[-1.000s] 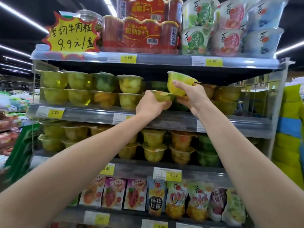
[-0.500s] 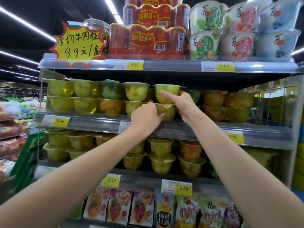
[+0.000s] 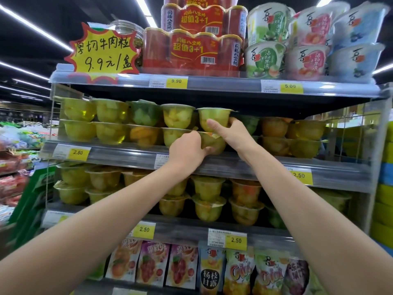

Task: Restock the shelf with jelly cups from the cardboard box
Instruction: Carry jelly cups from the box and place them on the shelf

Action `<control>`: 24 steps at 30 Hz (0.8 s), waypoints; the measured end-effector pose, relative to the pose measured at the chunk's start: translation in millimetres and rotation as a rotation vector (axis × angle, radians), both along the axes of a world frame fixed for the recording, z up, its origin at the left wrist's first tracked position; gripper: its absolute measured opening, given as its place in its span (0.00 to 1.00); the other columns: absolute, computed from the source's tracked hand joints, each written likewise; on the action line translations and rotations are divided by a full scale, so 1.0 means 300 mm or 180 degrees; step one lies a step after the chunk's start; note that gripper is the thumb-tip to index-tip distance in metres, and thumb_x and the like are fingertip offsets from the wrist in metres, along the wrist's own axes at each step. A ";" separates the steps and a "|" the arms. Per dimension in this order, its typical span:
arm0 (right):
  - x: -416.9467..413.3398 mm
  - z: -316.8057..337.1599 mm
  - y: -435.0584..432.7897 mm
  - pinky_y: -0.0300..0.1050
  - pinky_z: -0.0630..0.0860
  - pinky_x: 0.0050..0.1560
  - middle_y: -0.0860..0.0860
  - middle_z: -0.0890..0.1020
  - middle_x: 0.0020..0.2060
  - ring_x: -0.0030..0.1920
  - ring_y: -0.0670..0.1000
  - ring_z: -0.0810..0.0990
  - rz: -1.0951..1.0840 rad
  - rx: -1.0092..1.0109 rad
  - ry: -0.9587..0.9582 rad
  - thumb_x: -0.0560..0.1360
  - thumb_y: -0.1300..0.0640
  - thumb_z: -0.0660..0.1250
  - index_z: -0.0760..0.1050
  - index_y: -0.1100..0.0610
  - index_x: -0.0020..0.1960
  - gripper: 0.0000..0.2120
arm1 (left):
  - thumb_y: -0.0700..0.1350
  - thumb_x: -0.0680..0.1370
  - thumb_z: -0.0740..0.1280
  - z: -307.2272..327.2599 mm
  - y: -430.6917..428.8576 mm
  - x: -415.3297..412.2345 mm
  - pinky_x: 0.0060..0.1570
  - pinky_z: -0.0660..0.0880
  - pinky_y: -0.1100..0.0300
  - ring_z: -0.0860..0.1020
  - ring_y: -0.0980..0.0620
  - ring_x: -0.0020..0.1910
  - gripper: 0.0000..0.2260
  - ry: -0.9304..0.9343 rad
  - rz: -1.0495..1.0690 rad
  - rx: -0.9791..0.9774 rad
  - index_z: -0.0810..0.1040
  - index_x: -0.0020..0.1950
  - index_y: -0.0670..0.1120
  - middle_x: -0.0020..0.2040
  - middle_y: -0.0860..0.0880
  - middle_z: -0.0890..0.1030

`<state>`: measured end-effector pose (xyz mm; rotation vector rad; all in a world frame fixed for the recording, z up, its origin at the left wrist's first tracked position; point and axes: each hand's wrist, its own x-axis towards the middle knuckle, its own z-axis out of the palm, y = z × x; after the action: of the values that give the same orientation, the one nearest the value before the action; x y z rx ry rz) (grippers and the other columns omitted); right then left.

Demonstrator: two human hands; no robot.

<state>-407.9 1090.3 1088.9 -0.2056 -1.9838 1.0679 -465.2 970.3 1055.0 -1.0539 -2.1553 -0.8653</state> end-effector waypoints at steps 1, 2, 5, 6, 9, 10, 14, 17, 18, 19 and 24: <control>0.006 -0.002 0.000 0.38 0.74 0.47 0.51 0.78 0.57 0.55 0.50 0.78 -0.0053 0.0034 -0.0020 0.72 0.44 0.71 0.69 0.59 0.67 0.30 | 0.56 0.76 0.67 0.000 -0.004 0.000 0.38 0.70 0.57 0.75 0.49 0.41 0.16 -0.0004 -0.0028 0.0006 0.68 0.47 0.45 0.42 0.49 0.75; 0.016 -0.006 -0.004 0.37 0.73 0.46 0.51 0.78 0.56 0.54 0.49 0.77 -0.0125 0.0064 -0.0015 0.73 0.44 0.71 0.69 0.59 0.67 0.30 | 0.56 0.76 0.68 -0.001 -0.007 -0.001 0.38 0.70 0.57 0.77 0.48 0.42 0.16 0.0012 -0.0053 0.0012 0.68 0.47 0.45 0.43 0.49 0.75; 0.043 -0.023 -0.013 0.42 0.75 0.55 0.52 0.76 0.61 0.59 0.51 0.76 -0.0546 0.0316 0.0001 0.74 0.42 0.68 0.67 0.61 0.69 0.32 | 0.54 0.77 0.68 -0.014 -0.026 0.003 0.39 0.73 0.57 0.80 0.46 0.46 0.17 0.0169 -0.0100 -0.0040 0.70 0.55 0.42 0.45 0.48 0.78; 0.057 -0.033 -0.020 0.44 0.74 0.58 0.53 0.75 0.63 0.62 0.52 0.75 -0.0706 0.0443 -0.0016 0.75 0.41 0.66 0.66 0.61 0.70 0.32 | 0.53 0.77 0.67 -0.022 -0.033 0.006 0.41 0.76 0.56 0.80 0.47 0.47 0.19 0.0237 -0.0113 -0.0050 0.70 0.59 0.42 0.47 0.48 0.79; 0.094 -0.085 -0.045 0.48 0.71 0.63 0.54 0.73 0.67 0.66 0.54 0.72 -0.1160 0.0845 -0.0011 0.78 0.41 0.62 0.65 0.60 0.72 0.30 | 0.54 0.77 0.67 -0.054 -0.060 0.016 0.46 0.77 0.54 0.79 0.47 0.52 0.20 0.0497 -0.0066 -0.0055 0.69 0.61 0.43 0.53 0.47 0.79; 0.108 -0.105 -0.057 0.50 0.71 0.63 0.54 0.74 0.66 0.66 0.54 0.72 -0.1311 0.1016 -0.0044 0.78 0.41 0.61 0.66 0.60 0.71 0.30 | 0.55 0.76 0.67 -0.067 -0.068 0.018 0.46 0.75 0.54 0.78 0.47 0.54 0.20 0.0581 -0.0026 -0.0101 0.69 0.61 0.44 0.55 0.47 0.78; 0.150 -0.198 -0.103 0.51 0.72 0.63 0.56 0.75 0.65 0.65 0.56 0.73 -0.1763 0.1709 -0.0298 0.78 0.42 0.62 0.67 0.60 0.71 0.29 | 0.56 0.76 0.66 -0.139 -0.101 0.013 0.56 0.72 0.54 0.70 0.47 0.66 0.26 0.0861 -0.0082 -0.0343 0.66 0.69 0.43 0.66 0.46 0.72; 0.180 -0.273 -0.138 0.53 0.67 0.68 0.58 0.74 0.67 0.69 0.57 0.69 -0.1966 0.2251 -0.0507 0.77 0.44 0.63 0.67 0.63 0.71 0.29 | 0.53 0.75 0.66 -0.206 -0.133 0.012 0.61 0.69 0.52 0.66 0.45 0.69 0.29 0.0932 -0.0173 -0.0488 0.64 0.71 0.42 0.71 0.44 0.67; 0.191 -0.300 -0.150 0.53 0.66 0.69 0.59 0.73 0.67 0.69 0.57 0.69 -0.2007 0.2396 -0.0592 0.77 0.45 0.64 0.68 0.63 0.70 0.29 | 0.53 0.75 0.66 -0.232 -0.144 0.014 0.63 0.68 0.52 0.65 0.45 0.70 0.29 0.0971 -0.0158 -0.0574 0.64 0.72 0.42 0.72 0.44 0.66; 0.201 -0.331 -0.160 0.54 0.66 0.70 0.59 0.73 0.67 0.69 0.58 0.69 -0.2044 0.2517 -0.0680 0.77 0.45 0.64 0.68 0.63 0.70 0.29 | 0.53 0.75 0.66 -0.260 -0.155 0.016 0.64 0.67 0.51 0.63 0.44 0.72 0.30 0.1010 -0.0135 -0.0663 0.63 0.73 0.42 0.74 0.43 0.64; 0.252 -0.492 -0.216 0.57 0.70 0.66 0.62 0.75 0.65 0.66 0.62 0.72 -0.2041 0.2949 -0.1212 0.76 0.46 0.65 0.71 0.64 0.67 0.28 | 0.55 0.75 0.66 -0.414 -0.214 0.046 0.67 0.62 0.48 0.58 0.41 0.75 0.32 0.0999 -0.0090 -0.0978 0.62 0.74 0.42 0.76 0.41 0.58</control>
<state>-332.2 1025.5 941.3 -0.5084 -2.2913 -0.3475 -451.4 906.2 930.7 -1.2772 -2.0446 -0.3534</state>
